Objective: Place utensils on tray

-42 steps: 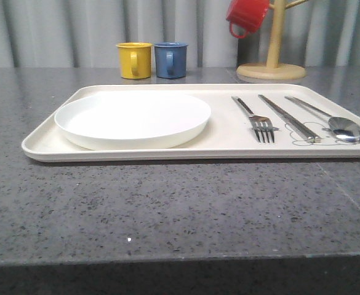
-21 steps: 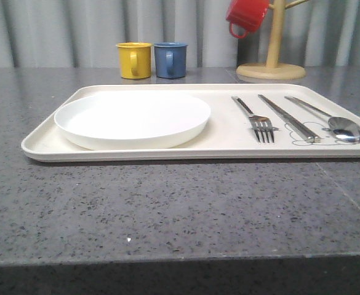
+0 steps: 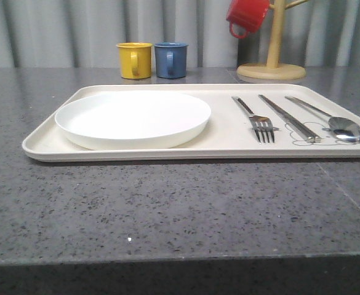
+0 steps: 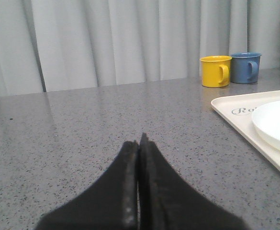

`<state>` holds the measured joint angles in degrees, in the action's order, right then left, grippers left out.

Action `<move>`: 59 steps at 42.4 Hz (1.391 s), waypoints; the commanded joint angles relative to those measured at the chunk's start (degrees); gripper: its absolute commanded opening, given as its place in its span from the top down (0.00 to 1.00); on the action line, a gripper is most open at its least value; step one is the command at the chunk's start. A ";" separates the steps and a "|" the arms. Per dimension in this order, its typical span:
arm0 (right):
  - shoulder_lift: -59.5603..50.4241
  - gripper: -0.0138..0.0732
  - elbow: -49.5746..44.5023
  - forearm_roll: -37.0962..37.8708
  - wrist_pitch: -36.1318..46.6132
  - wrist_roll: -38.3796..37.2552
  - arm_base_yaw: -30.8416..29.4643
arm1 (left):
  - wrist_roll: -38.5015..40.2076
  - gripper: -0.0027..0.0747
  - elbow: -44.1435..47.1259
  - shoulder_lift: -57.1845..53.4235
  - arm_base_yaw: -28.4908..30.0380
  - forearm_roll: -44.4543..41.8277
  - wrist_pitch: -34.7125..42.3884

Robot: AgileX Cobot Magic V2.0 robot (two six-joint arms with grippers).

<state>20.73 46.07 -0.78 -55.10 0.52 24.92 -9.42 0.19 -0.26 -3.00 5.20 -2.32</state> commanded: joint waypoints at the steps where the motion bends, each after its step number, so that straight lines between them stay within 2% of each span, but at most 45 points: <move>1: 0.69 0.91 1.32 0.11 4.39 0.65 0.23 | 0.24 0.99 0.71 -1.18 0.14 0.64 5.04; 24: -0.16 0.91 0.72 0.06 5.06 0.65 0.29 | 0.24 0.99 0.71 -1.18 0.14 0.64 5.04; 27: -2.37 0.91 -1.19 0.78 6.53 0.65 -1.35 | 0.24 0.99 0.71 -1.18 0.14 0.64 5.04; 31: -5.88 0.91 -7.07 0.78 13.81 0.65 -6.20 | 0.24 0.99 0.71 -1.18 0.14 0.64 5.04; 40: -15.46 0.91 -27.62 0.41 39.31 0.65 -18.35 | 0.24 0.99 0.71 -1.18 0.14 0.64 5.04; 45: -19.87 0.91 -38.06 -1.70 48.64 0.59 -21.35 | 0.24 0.99 0.71 -1.18 0.14 0.64 5.04; 53: -22.14 0.91 -47.75 -2.31 57.38 0.59 -22.82 | 0.24 0.99 0.71 -1.18 0.14 0.64 5.04; 59: -22.19 0.91 -47.58 -2.31 56.27 0.59 -23.43 | 0.24 0.99 0.71 -1.10 0.14 0.64 5.04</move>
<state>-0.50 -1.59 -2.88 -4.52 0.69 2.01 -9.42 0.19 -0.26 -3.00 5.33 -2.32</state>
